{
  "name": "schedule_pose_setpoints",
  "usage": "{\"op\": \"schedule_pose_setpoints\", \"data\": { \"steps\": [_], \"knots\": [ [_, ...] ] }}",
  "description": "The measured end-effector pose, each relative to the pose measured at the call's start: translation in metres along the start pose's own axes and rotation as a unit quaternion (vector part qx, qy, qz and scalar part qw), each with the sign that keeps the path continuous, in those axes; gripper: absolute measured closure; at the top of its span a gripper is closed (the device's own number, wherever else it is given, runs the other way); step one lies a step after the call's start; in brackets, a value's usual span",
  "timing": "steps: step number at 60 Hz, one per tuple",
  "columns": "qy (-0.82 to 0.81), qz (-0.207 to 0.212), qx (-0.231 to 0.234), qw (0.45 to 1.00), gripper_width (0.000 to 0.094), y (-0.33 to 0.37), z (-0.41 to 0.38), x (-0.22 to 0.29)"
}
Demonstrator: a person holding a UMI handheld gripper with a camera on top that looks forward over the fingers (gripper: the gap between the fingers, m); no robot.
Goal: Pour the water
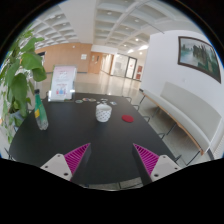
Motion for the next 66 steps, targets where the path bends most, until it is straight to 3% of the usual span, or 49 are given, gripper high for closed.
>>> {"op": "schedule_pose_setpoints", "data": {
  "steps": [13, 28, 37, 48, 54, 60, 66],
  "knots": [
    [0.017, 0.004, 0.078, 0.997, 0.0081, -0.02, -0.106, 0.003],
    [0.015, 0.057, 0.14, 0.988, 0.008, -0.065, -0.225, 0.061],
    [0.005, 0.09, 0.151, 0.984, 0.008, -0.111, -0.277, 0.099],
    [-0.004, 0.1, 0.152, 0.983, 0.0093, -0.16, -0.32, 0.115],
    [-0.018, 0.116, 0.149, 0.982, 0.019, -0.176, -0.331, 0.117],
    [-0.031, 0.13, 0.141, 0.981, 0.0382, -0.179, -0.332, 0.12],
    [-0.047, 0.135, 0.14, 0.98, 0.0451, -0.181, -0.33, 0.119]
  ]
}}
Point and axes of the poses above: the point between the fingertips, and its own axes, seen from behind it with the camera up: z to the right, x up, y backward, against the way the camera looks, the point moved 10 cm from there along y, backward, against the way the camera looks, and after that the axes turned 10 degrees about y, right-handed, at the moved point
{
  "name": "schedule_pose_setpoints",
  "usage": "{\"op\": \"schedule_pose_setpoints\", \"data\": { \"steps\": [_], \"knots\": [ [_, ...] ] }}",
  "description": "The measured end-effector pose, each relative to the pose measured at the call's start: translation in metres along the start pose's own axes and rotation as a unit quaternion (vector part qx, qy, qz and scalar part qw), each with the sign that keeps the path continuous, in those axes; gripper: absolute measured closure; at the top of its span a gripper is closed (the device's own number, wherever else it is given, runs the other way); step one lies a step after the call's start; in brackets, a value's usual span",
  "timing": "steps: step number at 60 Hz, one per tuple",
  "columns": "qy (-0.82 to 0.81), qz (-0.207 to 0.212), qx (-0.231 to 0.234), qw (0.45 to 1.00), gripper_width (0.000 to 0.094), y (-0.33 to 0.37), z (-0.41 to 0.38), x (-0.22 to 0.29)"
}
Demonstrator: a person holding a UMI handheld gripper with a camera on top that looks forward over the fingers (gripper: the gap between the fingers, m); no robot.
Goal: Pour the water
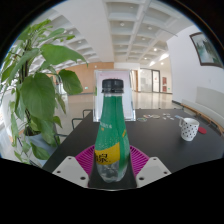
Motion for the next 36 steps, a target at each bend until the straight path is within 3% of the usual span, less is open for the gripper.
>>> {"op": "schedule_pose_setpoints", "data": {
  "steps": [7, 16, 27, 36],
  "knots": [
    [-0.004, 0.01, 0.001, 1.0, 0.0536, 0.003, 0.001, 0.003],
    [-0.038, 0.035, 0.041, 0.998, 0.0537, 0.013, 0.005, 0.029],
    [-0.205, 0.108, 0.152, 0.961, 0.0537, 0.034, 0.042, 0.105],
    [-0.41, 0.15, 0.277, 0.856, 0.0538, 0.037, 0.101, 0.165]
  ]
}}
Point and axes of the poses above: the point between the fingertips, and its own axes, seen from behind it with the camera up: z to the right, x up, y backward, against the way the camera looks, the point moved 10 cm from there along y, backward, against the way the camera looks, and after that the axes turned 10 degrees about y, right-handed, at the moved point
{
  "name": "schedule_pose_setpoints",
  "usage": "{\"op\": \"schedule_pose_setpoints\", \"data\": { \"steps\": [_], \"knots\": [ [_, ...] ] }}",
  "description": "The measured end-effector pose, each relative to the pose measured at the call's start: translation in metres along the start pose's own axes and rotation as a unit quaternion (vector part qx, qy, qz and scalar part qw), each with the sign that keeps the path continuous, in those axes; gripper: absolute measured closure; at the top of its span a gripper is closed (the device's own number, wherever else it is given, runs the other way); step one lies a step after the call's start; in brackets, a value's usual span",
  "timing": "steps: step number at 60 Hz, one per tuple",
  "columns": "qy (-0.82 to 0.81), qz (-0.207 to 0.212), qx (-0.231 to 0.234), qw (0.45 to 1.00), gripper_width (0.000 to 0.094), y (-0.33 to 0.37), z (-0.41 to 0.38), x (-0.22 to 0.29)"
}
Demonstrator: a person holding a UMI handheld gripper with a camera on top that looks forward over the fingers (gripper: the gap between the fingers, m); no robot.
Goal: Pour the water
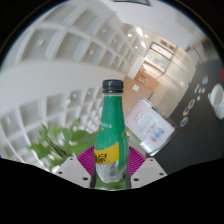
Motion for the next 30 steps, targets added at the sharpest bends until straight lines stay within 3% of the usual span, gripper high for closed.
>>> {"op": "schedule_pose_setpoints", "data": {
  "steps": [10, 15, 30],
  "knots": [
    [-0.249, 0.068, 0.114, 0.959, 0.0538, 0.003, 0.042, 0.073],
    [-0.354, 0.097, 0.136, 0.92, 0.054, 0.009, 0.073, 0.091],
    [-0.558, 0.155, 0.122, 0.806, 0.0539, 0.018, 0.176, 0.096]
  ]
}}
Point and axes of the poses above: the point between the fingertips, and its own axes, seen from behind it with the camera up: z to the right, x up, y backward, against the way the camera looks, the point moved 10 cm from there along y, backward, against the way the camera looks, and after that the axes turned 10 degrees about y, right-handed, at the moved point
